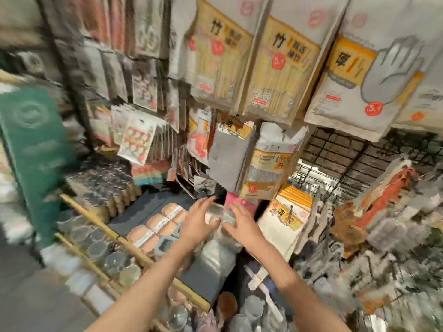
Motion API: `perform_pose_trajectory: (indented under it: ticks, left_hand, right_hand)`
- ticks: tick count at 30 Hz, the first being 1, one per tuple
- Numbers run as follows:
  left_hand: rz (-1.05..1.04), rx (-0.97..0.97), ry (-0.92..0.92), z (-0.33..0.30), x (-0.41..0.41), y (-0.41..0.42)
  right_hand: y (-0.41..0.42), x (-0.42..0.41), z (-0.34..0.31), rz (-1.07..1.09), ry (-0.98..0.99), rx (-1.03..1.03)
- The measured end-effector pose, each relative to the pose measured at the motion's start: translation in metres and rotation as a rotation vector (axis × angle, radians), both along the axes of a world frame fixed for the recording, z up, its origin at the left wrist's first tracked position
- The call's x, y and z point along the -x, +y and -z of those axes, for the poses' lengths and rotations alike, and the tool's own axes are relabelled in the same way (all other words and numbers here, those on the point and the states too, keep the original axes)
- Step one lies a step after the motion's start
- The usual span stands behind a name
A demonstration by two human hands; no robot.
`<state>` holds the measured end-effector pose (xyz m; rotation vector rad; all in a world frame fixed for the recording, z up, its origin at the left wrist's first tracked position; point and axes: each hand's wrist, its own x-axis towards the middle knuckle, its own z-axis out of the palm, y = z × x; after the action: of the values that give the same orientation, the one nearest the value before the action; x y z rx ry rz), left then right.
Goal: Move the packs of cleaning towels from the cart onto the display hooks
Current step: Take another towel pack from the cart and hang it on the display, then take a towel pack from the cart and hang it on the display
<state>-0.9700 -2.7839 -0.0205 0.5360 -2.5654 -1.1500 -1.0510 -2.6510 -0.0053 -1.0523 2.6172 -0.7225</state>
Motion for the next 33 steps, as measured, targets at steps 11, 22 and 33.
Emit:
perform_pose_trajectory:
  ticks: [11, 22, 33]
  left_hand:
    - [-0.566, 0.102, 0.017, -0.044, -0.214, -0.166]
    - [-0.989, 0.065, -0.010, -0.036, -0.445, -0.283]
    - [-1.250, 0.055, -0.067, -0.019, -0.639, -0.363]
  right_hand:
    - [-0.231, -0.148, -0.033, -0.612, 0.040, 0.053]
    - [-0.410, -0.361, -0.026, -1.060, 0.121, 0.094]
    - [-0.541, -0.534, -0.019, -1.266, 0.096, 0.075]
